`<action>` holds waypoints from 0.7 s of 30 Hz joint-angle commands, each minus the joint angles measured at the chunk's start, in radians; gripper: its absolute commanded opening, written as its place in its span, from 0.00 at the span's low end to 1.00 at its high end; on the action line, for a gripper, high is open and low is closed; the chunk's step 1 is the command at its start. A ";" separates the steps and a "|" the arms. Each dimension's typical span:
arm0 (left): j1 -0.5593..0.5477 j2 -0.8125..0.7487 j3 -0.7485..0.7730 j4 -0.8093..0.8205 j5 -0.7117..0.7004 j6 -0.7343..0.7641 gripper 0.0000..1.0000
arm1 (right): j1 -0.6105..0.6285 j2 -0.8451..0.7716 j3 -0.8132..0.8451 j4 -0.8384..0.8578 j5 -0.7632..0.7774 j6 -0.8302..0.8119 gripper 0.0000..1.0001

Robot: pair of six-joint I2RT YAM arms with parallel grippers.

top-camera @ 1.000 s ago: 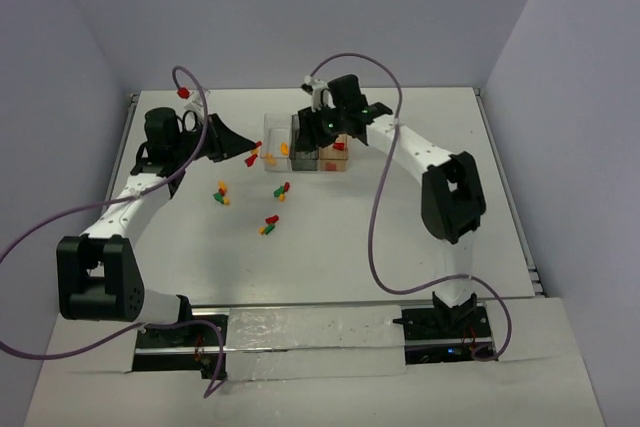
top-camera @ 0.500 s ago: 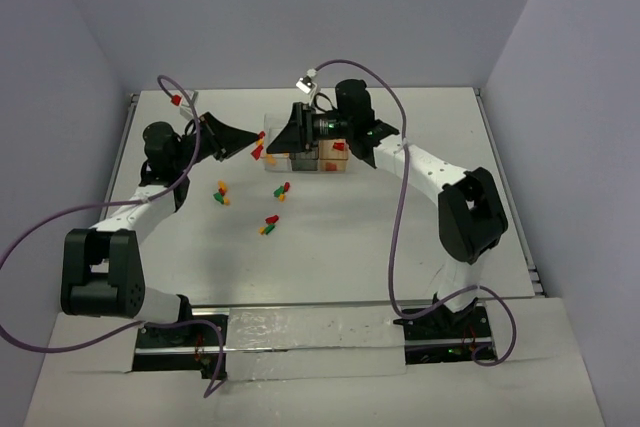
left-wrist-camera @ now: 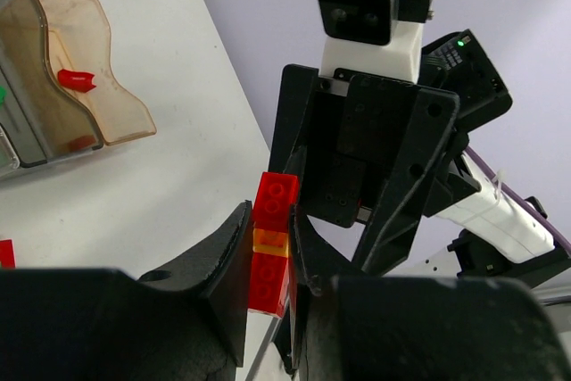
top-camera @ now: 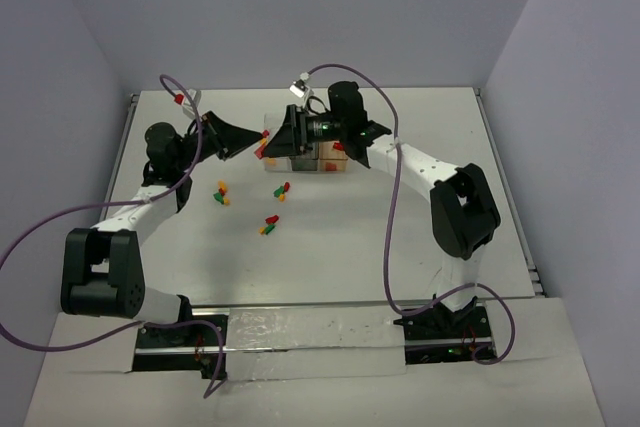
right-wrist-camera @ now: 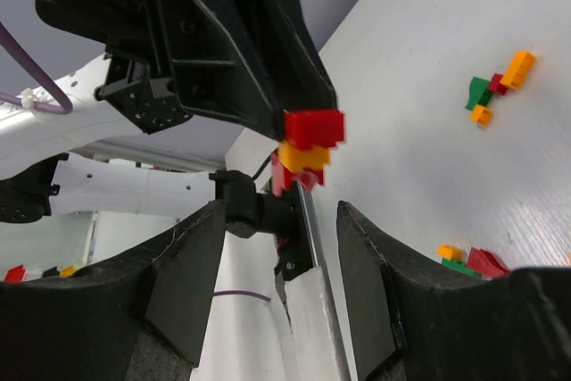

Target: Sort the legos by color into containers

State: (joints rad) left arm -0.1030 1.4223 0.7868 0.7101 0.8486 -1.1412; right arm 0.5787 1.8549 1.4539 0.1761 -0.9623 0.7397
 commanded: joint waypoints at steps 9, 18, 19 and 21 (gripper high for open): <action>-0.023 -0.001 0.008 0.042 0.016 -0.011 0.00 | 0.026 0.037 0.093 -0.002 0.000 -0.049 0.53; -0.024 0.001 0.018 0.046 0.017 -0.011 0.00 | 0.026 0.027 0.070 -0.066 0.005 -0.105 0.53; -0.023 0.001 0.019 0.045 0.017 -0.011 0.00 | 0.026 0.021 0.058 -0.068 0.006 -0.115 0.53; -0.024 0.001 0.019 0.046 0.018 -0.015 0.00 | 0.024 0.008 0.046 -0.071 0.013 -0.126 0.53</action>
State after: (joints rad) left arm -0.1229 1.4235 0.7868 0.7105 0.8493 -1.1477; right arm 0.5980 1.8889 1.4991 0.1175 -0.9608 0.6612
